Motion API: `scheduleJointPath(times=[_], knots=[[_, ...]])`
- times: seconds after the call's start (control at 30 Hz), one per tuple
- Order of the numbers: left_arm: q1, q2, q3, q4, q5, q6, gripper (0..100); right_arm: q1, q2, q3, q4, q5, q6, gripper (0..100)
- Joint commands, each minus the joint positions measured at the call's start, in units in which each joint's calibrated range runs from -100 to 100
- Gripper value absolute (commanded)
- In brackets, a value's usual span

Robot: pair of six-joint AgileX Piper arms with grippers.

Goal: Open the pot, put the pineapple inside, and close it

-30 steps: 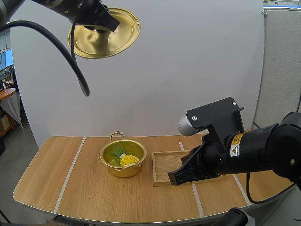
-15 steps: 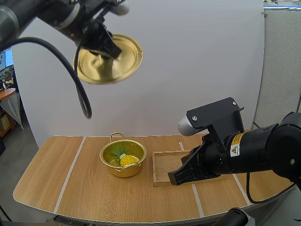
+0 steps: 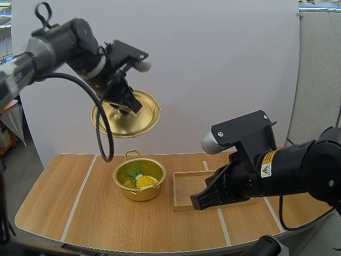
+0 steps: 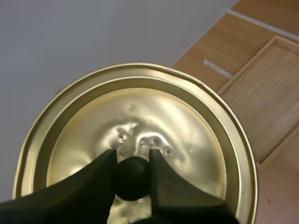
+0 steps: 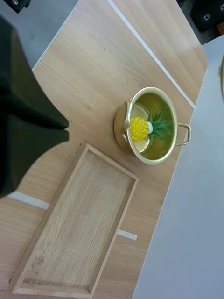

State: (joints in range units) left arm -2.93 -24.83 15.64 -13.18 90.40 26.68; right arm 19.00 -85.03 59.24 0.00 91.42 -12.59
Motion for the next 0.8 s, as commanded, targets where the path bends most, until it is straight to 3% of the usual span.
scheduleJointPath(times=[0.0,0.27,0.57,0.77], knots=[[-0.08,6.19,0.56,-0.25,-3.70,0.25,0,-0.22,-0.56,0.12,-1.32,-0.33,-0.45,0],[-0.08,14.74,1.05,-5.19,-4.98,3.23,0,-0.22,-0.56,0.12,-1.87,-0.33,-0.81,0],[-0.08,15.37,11.37,-6.52,-20.72,6.76,0,-0.22,-0.56,0.12,-3.07,-0.33,-0.81,0],[-0.08,15.37,15.85,-11.87,-26.52,12.12,0,-0.22,-0.56,0.12,-3.31,-0.33,-0.81,0]])
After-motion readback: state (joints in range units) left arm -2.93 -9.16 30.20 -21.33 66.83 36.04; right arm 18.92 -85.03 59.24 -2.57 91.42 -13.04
